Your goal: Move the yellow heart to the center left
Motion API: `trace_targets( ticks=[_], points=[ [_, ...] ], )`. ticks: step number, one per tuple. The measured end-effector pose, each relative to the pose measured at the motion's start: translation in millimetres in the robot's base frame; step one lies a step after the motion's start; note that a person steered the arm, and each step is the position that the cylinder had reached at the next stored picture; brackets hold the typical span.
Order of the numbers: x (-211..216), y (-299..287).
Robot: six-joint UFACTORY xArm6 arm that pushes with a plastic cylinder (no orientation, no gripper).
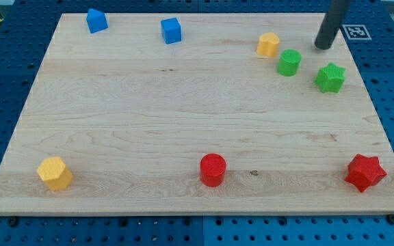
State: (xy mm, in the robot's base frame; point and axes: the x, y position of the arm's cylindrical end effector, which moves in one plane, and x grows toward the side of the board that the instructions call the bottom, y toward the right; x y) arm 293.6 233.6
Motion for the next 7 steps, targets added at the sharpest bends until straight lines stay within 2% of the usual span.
trace_targets(
  ticks=[1,7],
  points=[
    [1.7,-24.8],
    [-6.0,-25.9]
  ],
)
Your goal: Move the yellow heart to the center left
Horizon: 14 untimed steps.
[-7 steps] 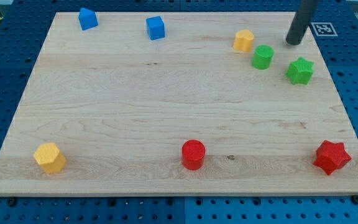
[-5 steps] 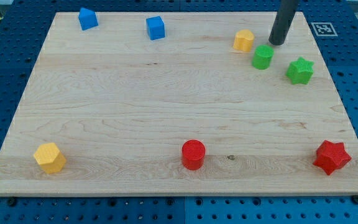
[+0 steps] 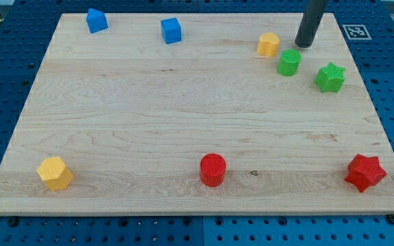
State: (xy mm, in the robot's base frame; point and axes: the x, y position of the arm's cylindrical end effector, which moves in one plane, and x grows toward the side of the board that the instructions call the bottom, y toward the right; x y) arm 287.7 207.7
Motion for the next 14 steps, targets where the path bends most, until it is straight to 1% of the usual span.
trace_targets(
  ticks=[1,2,4,5,6,9,10,11,14],
  points=[
    [-13.2,-24.9],
    [-8.5,-38.9],
    [-4.1,-87.3],
    [10.6,-97.9],
    [15.8,-97.9],
    [21.7,-86.4],
    [39.2,-86.4],
    [54.2,-93.4],
    [82.5,-148.2]
  ],
)
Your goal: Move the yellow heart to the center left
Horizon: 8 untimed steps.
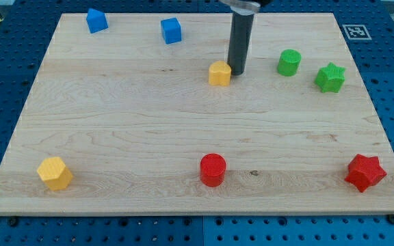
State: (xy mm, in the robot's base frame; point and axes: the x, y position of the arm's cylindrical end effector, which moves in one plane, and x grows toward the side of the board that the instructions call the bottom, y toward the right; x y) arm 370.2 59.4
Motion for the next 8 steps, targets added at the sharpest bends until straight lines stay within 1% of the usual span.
trace_targets(
  ticks=[1,2,3,4,8],
  points=[
    [21.5,-11.2],
    [43.7,-9.8],
    [36.6,-9.8],
    [16.8,-11.8],
    [26.5,-49.8]
  ],
)
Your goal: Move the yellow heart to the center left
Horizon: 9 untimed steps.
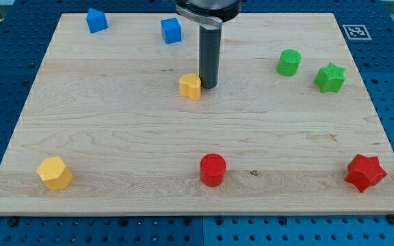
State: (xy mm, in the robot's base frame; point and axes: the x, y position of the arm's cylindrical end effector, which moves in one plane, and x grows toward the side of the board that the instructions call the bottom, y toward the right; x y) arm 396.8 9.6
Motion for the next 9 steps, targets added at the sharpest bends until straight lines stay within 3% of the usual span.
trace_targets(
  ticks=[2,4,9],
  points=[
    [29.8,-6.9],
    [33.4,-16.4],
    [33.9,-139.0]
  ],
)
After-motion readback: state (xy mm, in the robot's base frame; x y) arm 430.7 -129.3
